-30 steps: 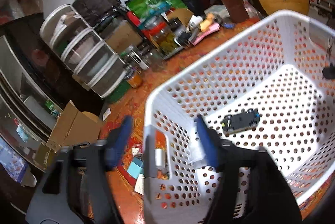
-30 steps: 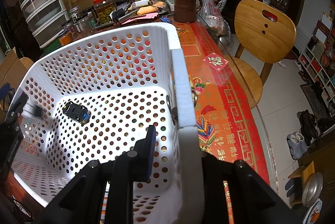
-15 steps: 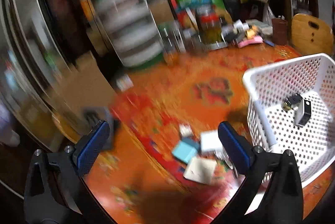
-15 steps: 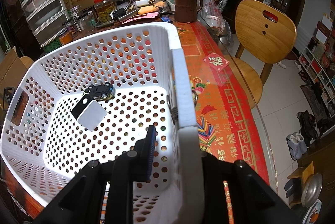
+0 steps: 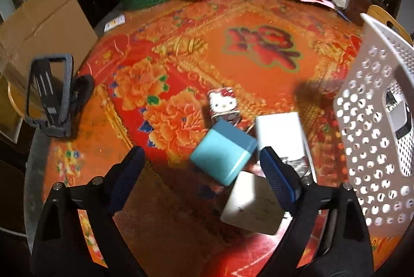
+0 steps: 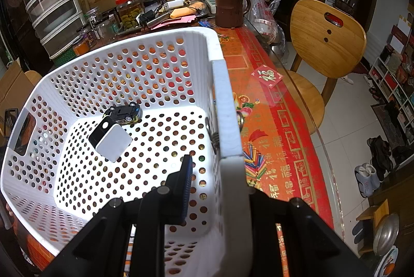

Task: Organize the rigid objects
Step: 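Move the left tool back and grasp the teal USB charger, then carry the teal USB charger with the left tool into the basket and release, then move the left tool back and grasp the Hello Kitty plug, then carry the Hello Kitty plug with the left tool into the basket and release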

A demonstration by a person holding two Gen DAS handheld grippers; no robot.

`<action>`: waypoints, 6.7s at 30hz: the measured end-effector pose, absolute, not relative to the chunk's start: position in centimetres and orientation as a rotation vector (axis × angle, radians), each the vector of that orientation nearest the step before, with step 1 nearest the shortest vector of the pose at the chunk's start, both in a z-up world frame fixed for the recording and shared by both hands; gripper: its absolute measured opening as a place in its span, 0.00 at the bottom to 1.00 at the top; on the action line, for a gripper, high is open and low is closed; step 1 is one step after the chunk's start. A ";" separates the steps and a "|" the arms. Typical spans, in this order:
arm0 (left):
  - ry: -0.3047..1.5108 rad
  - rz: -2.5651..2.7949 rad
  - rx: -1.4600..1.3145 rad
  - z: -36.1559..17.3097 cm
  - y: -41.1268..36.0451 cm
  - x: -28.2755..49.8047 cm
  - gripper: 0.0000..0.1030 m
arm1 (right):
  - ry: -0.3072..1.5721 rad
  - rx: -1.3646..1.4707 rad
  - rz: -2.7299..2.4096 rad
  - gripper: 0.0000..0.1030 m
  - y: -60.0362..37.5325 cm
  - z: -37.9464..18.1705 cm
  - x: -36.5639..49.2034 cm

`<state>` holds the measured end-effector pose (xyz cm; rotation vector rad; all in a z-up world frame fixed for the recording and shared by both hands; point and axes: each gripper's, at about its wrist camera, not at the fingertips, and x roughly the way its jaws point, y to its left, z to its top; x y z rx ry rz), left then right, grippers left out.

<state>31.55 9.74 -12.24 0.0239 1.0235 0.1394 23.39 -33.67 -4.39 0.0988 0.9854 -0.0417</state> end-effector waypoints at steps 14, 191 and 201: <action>1.041 0.123 0.071 -13.9 7.8 32.5 0.50 | 0.987 0.094 -0.041 0.19 -33.6 -4.3 23.5; 0.611 0.229 0.373 1.9 -12.8 22.8 0.27 | 0.982 0.078 -0.035 0.20 -33.0 -4.3 23.6; 0.705 0.160 0.407 -1.7 -15.2 25.2 0.27 | 0.983 0.076 -0.035 0.20 -33.0 -4.3 23.6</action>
